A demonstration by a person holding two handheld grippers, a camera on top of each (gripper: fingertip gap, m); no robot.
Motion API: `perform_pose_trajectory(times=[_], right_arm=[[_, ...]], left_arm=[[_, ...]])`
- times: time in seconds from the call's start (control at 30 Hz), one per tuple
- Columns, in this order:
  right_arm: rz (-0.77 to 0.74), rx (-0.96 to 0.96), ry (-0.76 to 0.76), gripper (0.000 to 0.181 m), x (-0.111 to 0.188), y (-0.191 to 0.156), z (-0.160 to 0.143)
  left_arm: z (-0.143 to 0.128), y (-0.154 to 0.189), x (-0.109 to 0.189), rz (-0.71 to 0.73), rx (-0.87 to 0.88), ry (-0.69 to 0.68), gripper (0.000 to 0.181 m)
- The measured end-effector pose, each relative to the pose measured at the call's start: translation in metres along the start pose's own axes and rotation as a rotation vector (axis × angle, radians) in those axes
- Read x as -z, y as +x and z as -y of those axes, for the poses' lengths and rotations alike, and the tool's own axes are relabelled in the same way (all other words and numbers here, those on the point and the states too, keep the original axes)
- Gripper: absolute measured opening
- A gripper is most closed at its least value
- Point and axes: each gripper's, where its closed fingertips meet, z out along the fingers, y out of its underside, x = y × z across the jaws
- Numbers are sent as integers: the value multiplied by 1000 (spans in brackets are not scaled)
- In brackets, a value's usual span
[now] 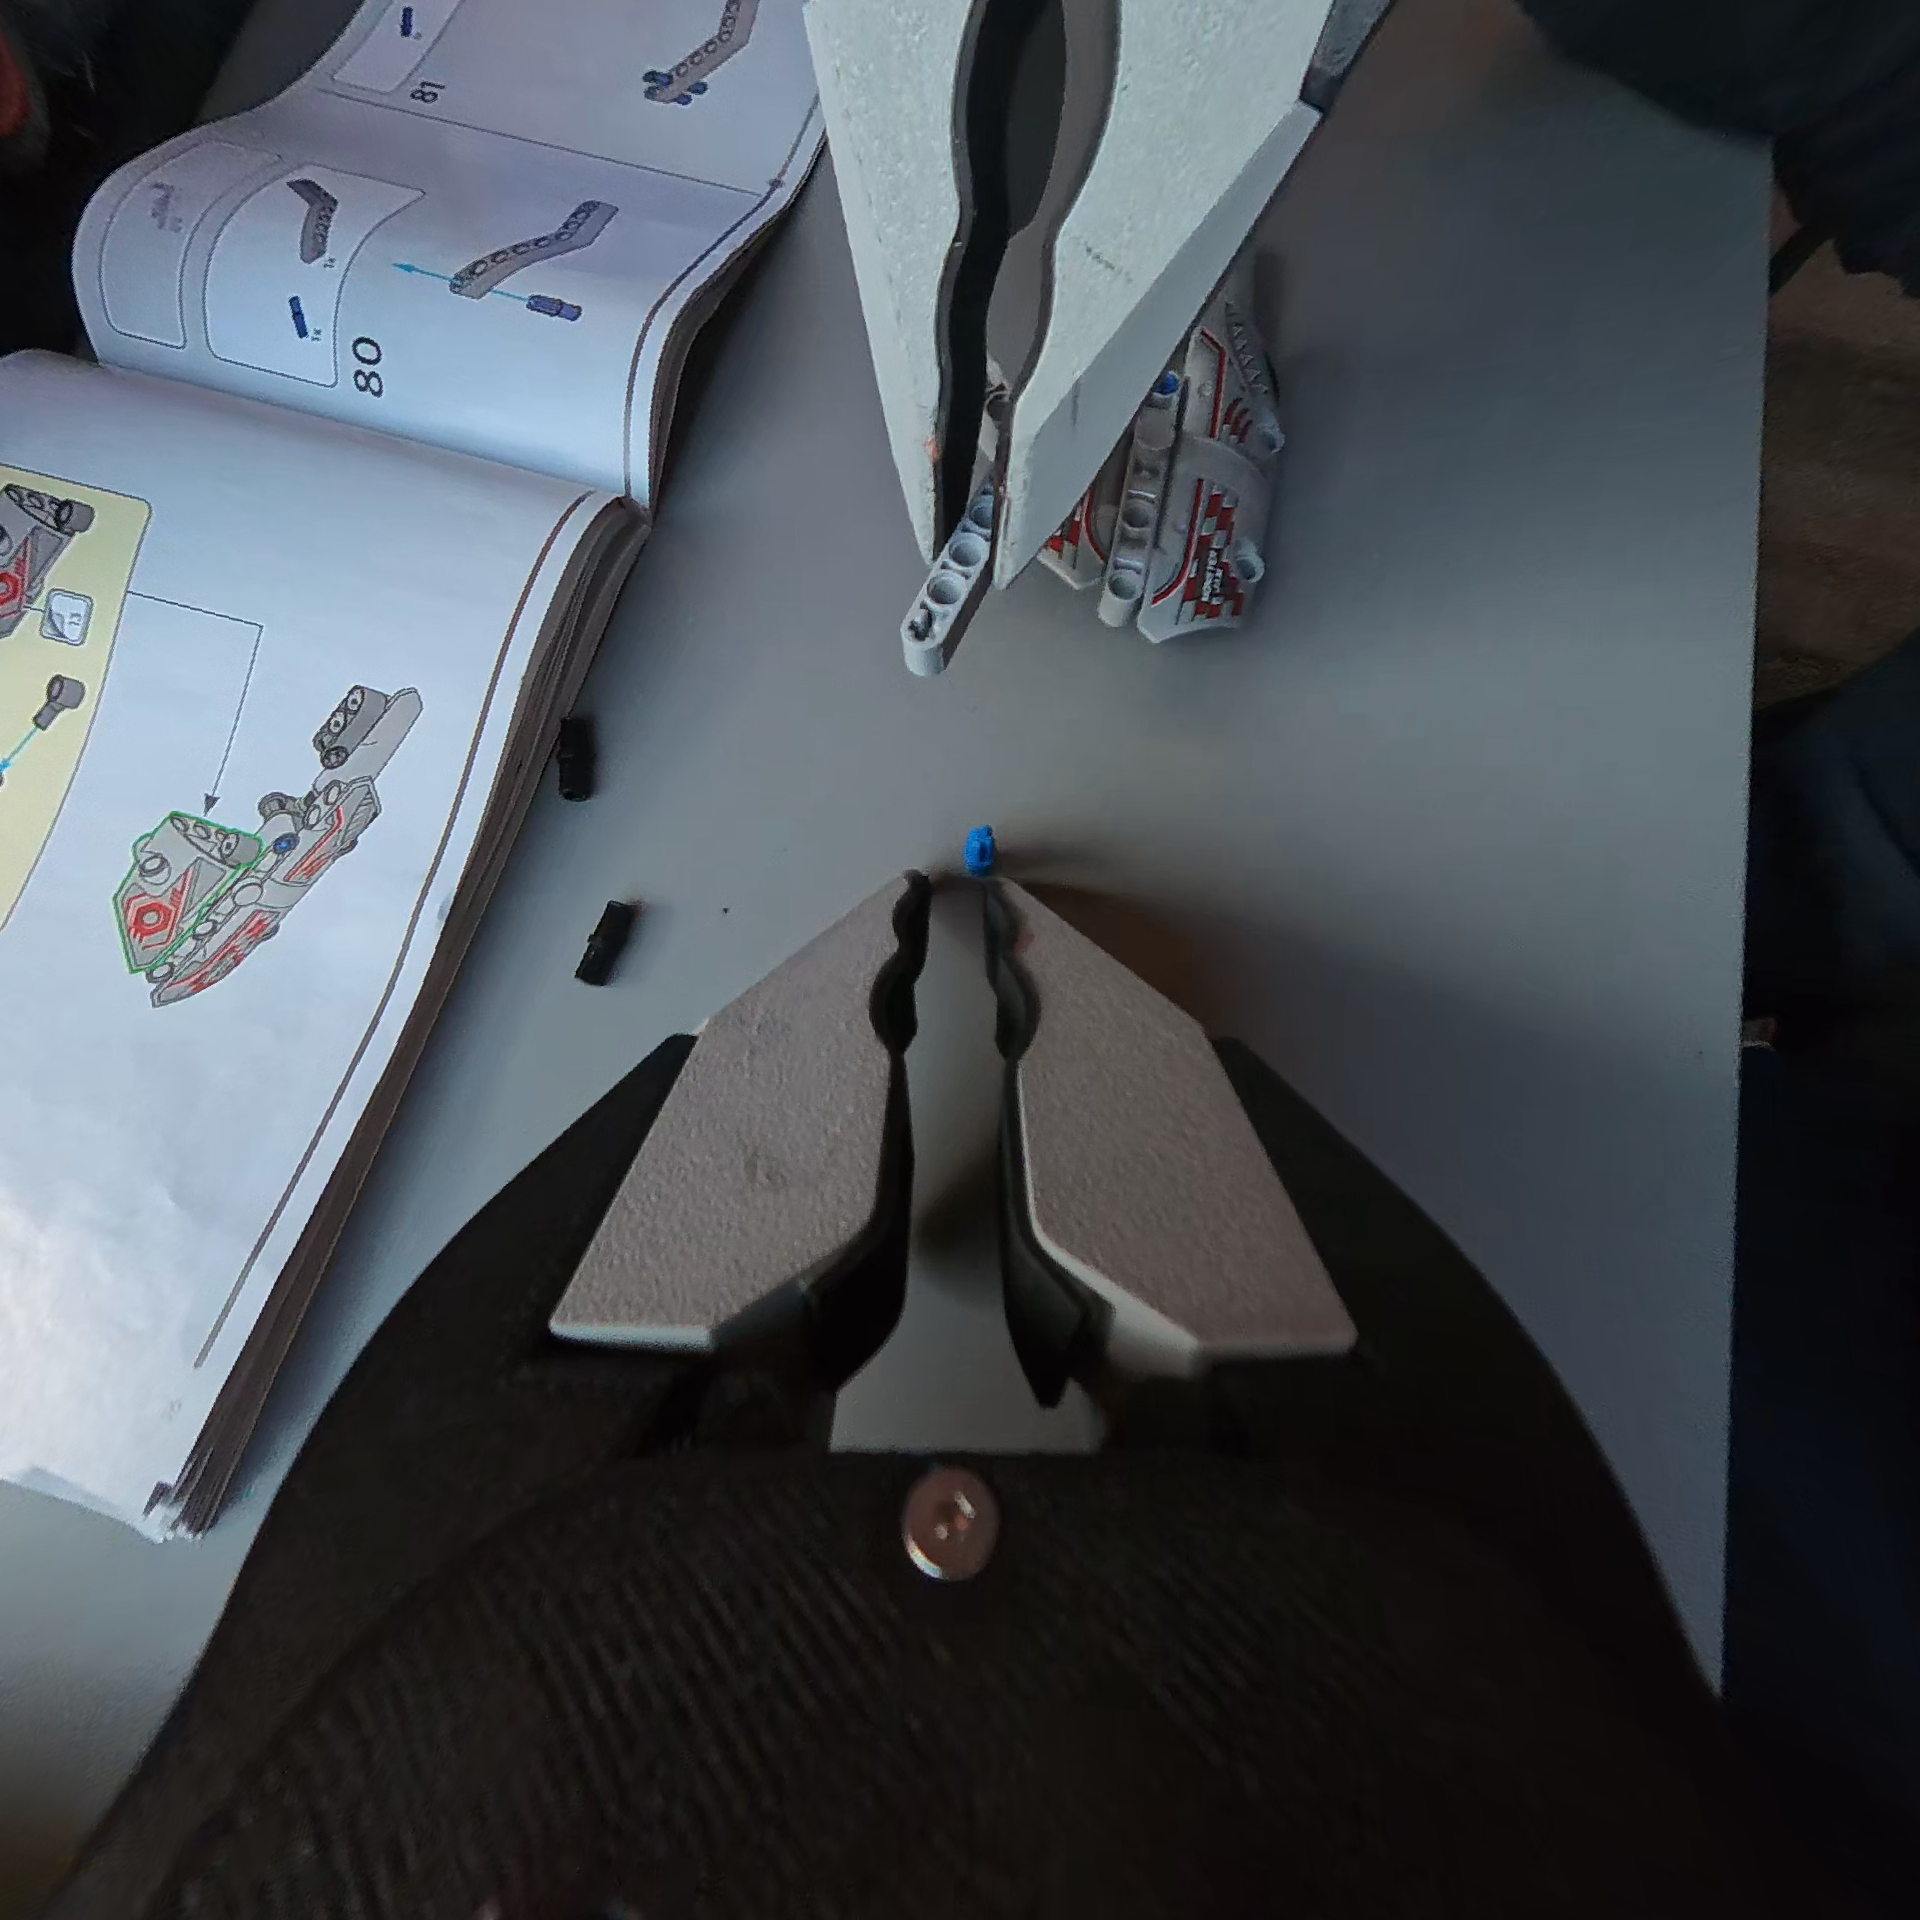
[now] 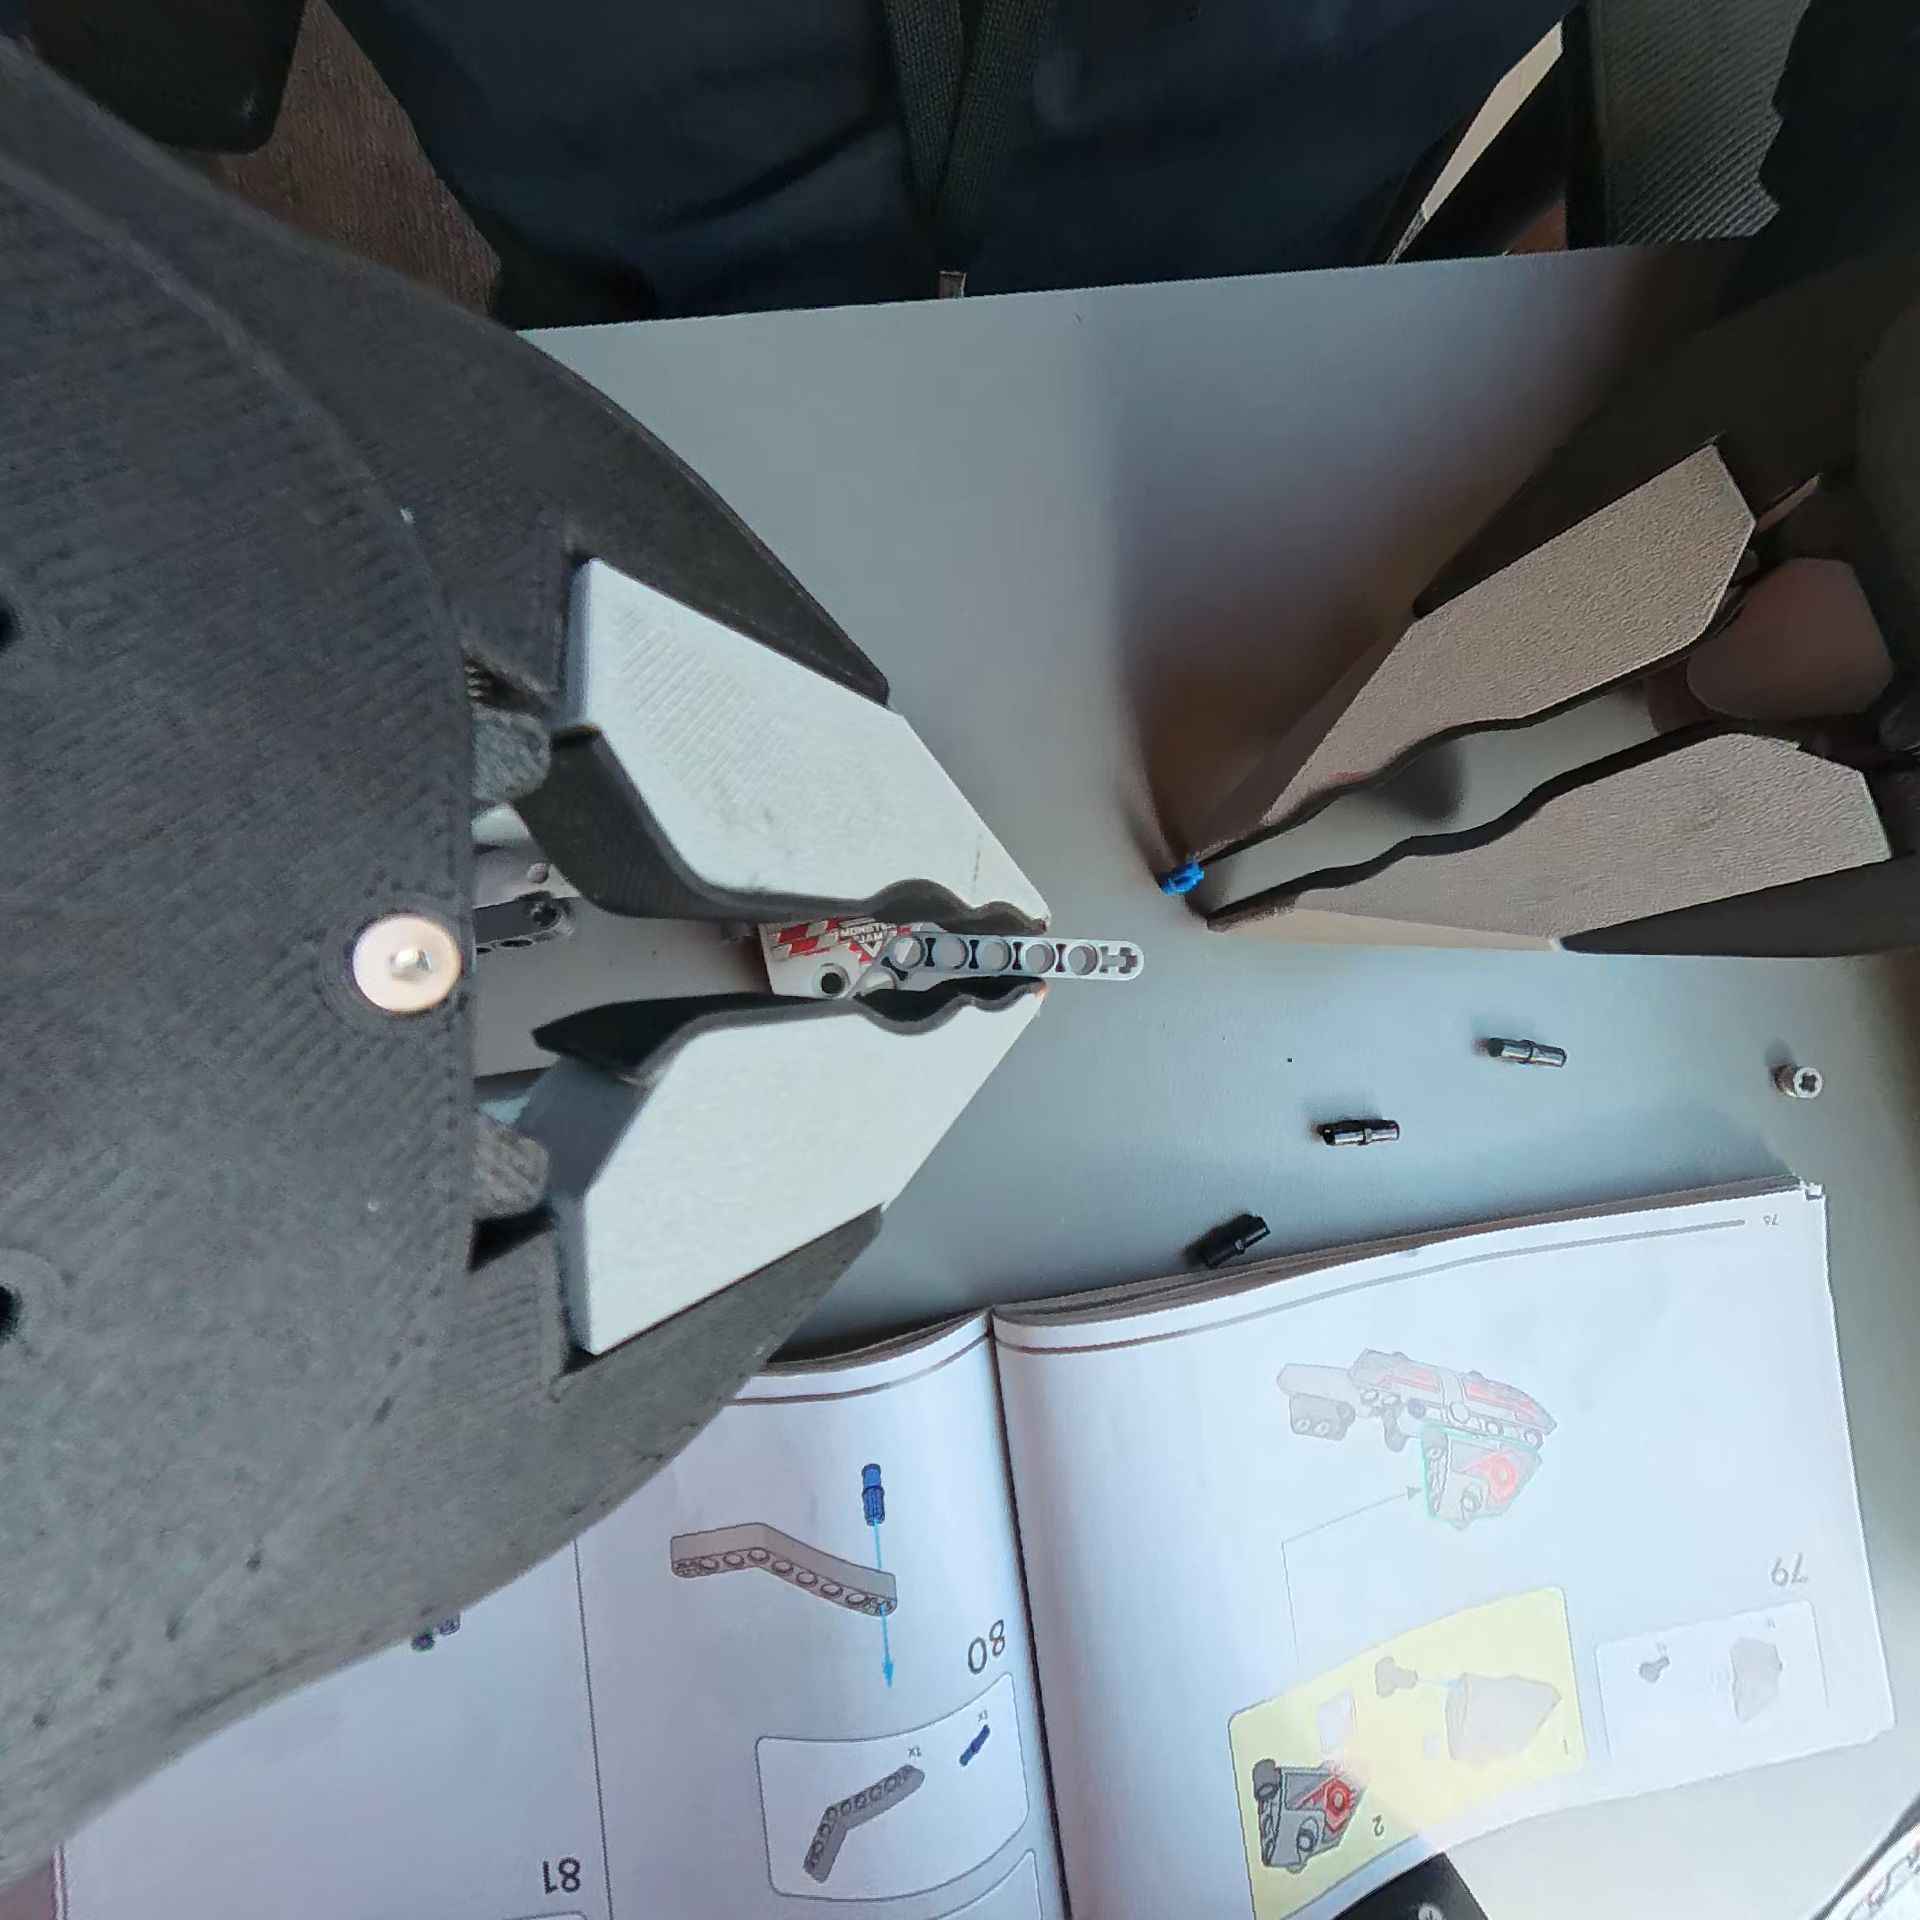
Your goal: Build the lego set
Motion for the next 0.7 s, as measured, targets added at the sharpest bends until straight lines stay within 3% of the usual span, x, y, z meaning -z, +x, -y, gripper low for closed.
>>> perform_pose_trajectory(times=[0.03,0.7], right_arm=[[1,-2,-1,4,0,0,0],[11,5,-4,4,-2,-3,0]], left_arm=[[0,-1,0,1,4,2,7],[1,-3,-2,11,17,0,9]])
